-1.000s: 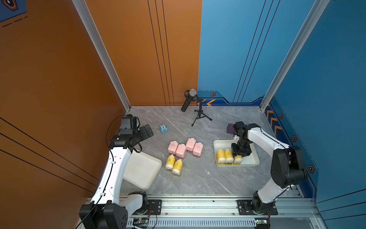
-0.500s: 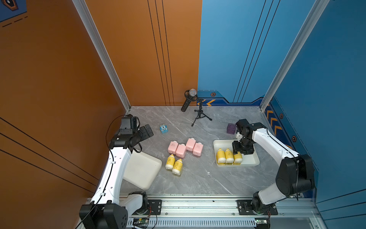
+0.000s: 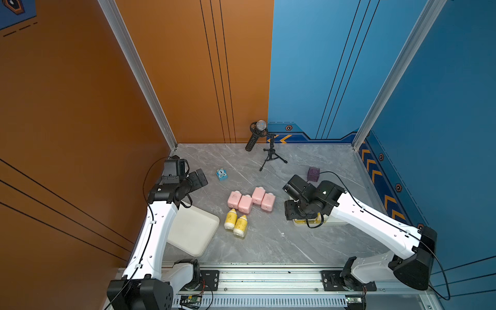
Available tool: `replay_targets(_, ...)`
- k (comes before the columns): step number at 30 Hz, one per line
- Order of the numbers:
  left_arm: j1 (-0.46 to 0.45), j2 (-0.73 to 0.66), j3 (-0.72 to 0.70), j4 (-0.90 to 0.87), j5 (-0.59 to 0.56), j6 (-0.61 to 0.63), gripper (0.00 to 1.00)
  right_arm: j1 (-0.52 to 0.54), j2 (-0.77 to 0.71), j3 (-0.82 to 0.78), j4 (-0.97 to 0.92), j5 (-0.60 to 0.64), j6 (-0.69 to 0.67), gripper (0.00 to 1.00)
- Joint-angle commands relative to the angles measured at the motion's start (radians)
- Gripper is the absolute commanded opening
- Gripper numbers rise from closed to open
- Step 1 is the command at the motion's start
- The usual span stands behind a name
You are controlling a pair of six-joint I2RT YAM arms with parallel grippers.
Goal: Place the pencil sharpeners by color into the storage box
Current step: Place the pencil sharpener in the storage box.
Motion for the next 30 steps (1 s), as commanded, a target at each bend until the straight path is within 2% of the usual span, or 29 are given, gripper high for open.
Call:
replay_targets(1, 0.006, -0.027, -0.017, 0.012, -0.035, -0.008, 0.98, 0.083, 0.081, 0.061, 0.054, 0.083, 0.234, 0.65)
replay_targets(7, 0.000, -0.026, -0.020, 0.013, -0.041, -0.007, 0.98, 0.164, 0.258, 0.242, 0.069, 0.082, 0.293, 0.65)
replay_targets(18, -0.015, -0.029, -0.021, 0.016, -0.035, -0.007, 0.98, 0.189, 0.562, 0.498, 0.079, -0.028, 0.288, 0.65)
replay_targets(25, -0.015, -0.029, -0.022, 0.018, -0.024, -0.010, 0.98, 0.199, 0.679, 0.564, 0.079, -0.067, 0.306, 0.64)
replay_targets(30, -0.013, -0.030, -0.021, 0.020, -0.021, -0.012, 0.98, 0.209, 0.705, 0.566, 0.079, -0.076, 0.323, 0.64)
